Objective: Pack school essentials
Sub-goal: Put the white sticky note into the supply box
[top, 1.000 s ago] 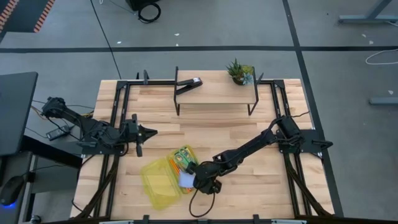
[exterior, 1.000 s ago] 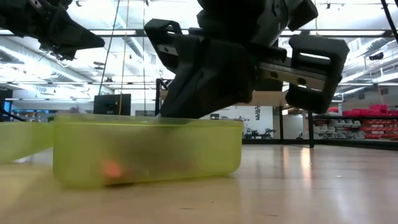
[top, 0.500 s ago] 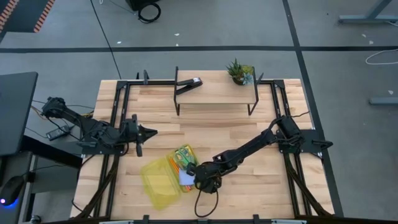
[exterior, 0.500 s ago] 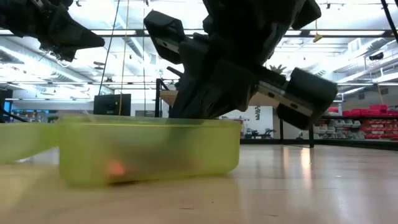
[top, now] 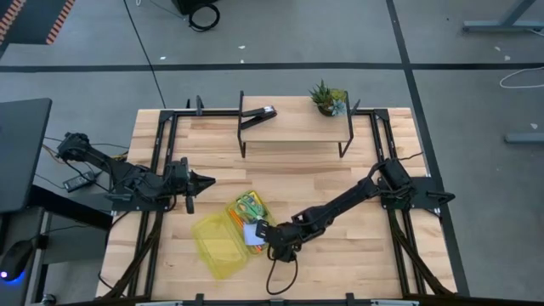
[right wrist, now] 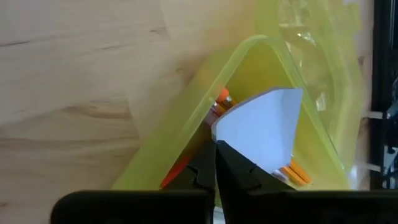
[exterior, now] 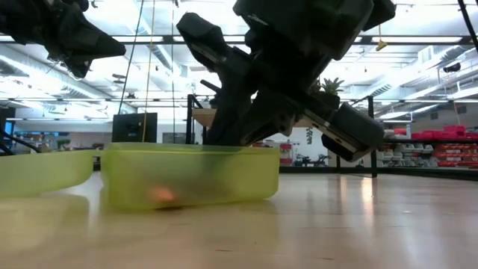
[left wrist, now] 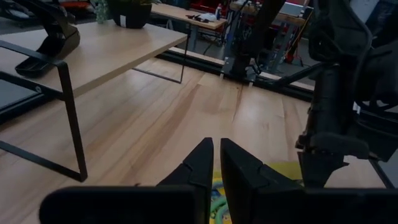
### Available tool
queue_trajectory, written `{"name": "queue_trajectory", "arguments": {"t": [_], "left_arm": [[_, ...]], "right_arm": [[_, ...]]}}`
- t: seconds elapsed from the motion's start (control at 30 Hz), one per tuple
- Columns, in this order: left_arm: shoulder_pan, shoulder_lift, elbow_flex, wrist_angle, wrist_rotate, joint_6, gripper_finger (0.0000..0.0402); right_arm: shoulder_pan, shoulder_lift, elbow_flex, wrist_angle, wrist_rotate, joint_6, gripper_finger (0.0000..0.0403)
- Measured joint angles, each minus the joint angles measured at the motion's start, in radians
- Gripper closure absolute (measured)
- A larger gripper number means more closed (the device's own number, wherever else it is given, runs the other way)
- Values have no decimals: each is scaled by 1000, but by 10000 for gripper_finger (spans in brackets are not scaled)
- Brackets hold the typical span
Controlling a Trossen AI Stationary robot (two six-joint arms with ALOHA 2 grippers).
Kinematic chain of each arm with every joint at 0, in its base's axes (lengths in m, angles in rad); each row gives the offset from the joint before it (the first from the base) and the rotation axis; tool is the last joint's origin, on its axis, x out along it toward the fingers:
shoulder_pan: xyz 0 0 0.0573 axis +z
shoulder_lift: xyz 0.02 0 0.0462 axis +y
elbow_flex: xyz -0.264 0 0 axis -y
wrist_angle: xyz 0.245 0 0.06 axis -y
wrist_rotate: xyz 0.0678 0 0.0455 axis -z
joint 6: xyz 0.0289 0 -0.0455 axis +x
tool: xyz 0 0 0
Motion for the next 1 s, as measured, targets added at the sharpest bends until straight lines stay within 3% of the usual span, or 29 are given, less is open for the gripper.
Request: {"name": "queue_trajectory", "arguments": {"t": [0.13, 0.33, 0.5, 0.83, 1.0], "left_arm": [[0, 0, 0, 0, 0, 0, 369], [0, 0, 0, -1, 4, 0, 376], [0, 0, 0, -1, 91, 7, 377], [-3, 0, 0, -1, 121, 0, 381], [-3, 0, 0, -1, 122, -1, 377]], "right_arm": [[7, 0, 0, 0, 23, 0, 368], [15, -5, 2, 3, 54, 18, 301], [24, -18, 64, -35, 80, 77, 262], [5, -16, 209, -299, 118, 145, 260], [7, -17, 232, -311, 43, 184, 260]]}}
